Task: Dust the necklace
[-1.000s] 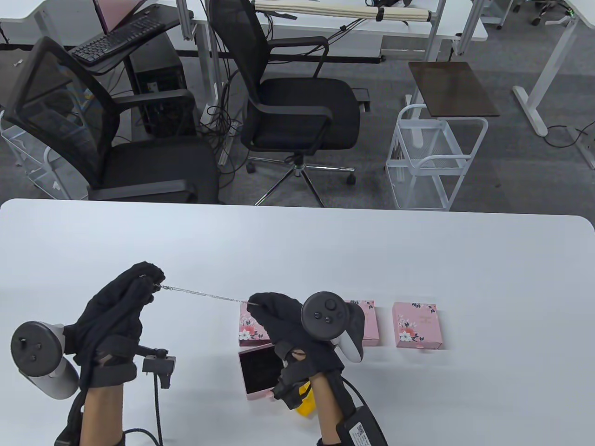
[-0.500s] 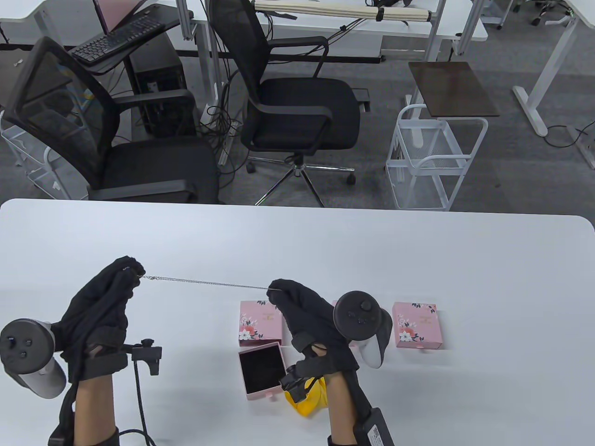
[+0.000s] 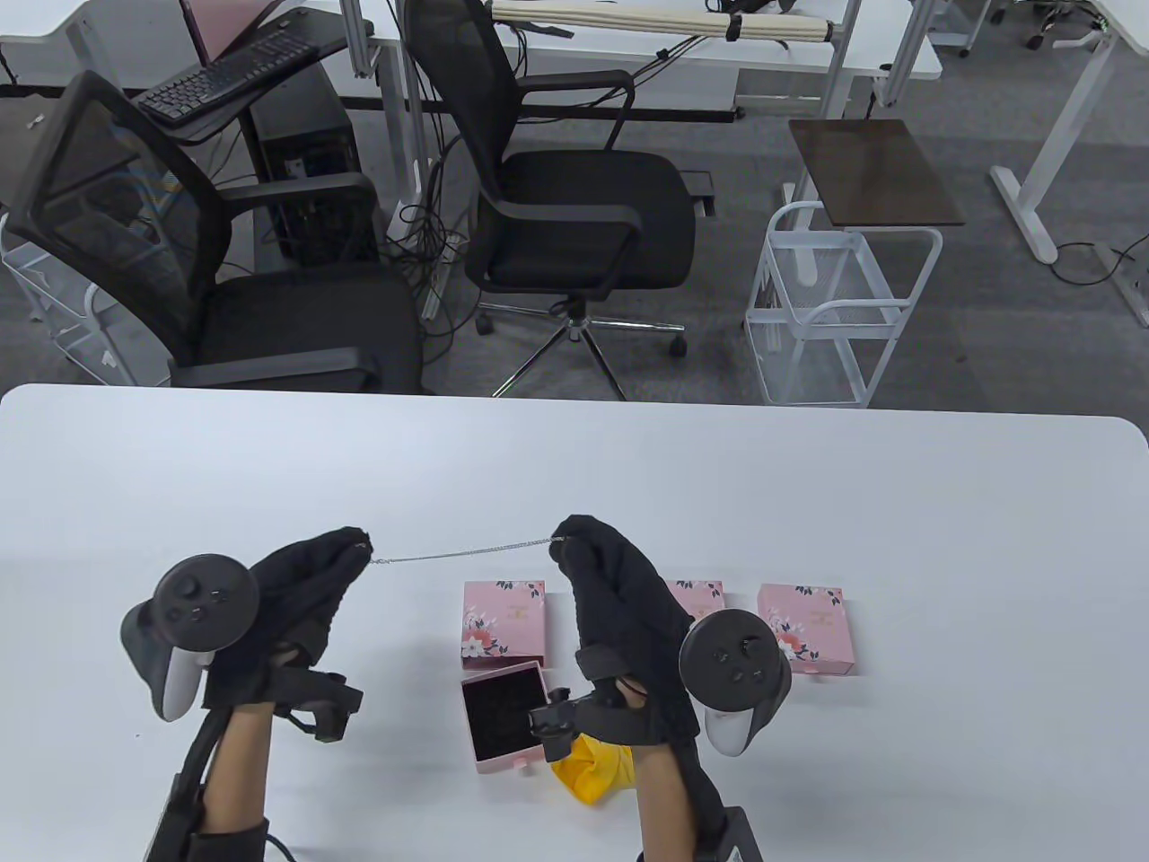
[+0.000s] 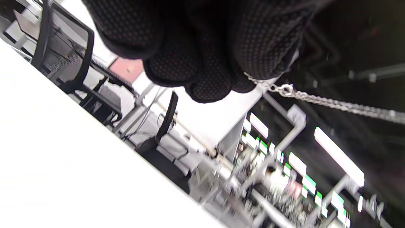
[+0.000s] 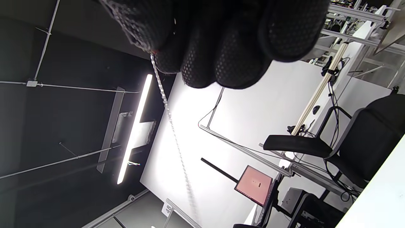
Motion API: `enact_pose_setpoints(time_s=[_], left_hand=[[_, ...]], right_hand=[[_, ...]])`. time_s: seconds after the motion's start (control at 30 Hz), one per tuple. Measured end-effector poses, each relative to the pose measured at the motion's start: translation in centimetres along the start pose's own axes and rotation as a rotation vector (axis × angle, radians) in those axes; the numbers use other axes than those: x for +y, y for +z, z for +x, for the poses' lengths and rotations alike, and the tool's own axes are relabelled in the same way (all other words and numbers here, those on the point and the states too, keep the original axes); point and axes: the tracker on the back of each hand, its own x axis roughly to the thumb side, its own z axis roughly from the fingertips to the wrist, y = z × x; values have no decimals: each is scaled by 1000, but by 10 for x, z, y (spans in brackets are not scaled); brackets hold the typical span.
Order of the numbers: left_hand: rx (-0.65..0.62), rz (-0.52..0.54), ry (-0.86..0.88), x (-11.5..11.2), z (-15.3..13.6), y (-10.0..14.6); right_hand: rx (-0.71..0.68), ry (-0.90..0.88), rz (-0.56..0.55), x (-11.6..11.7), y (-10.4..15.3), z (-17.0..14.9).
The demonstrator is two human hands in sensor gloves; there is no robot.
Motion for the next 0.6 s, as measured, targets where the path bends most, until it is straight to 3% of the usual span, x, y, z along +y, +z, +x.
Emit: enact_pose_setpoints(time_s=[0.33,0.5,0.6], left_hand=[[-87,-530,-72,-68,29,-5],[-89,-599,-140,-87,33,-4],[-80,-627,-130,-87,32,-3]], right_hand=[[-67,11,63,6,2,10],[-104,77,110,12,4,16],[-130,125,151,16,4,19]])
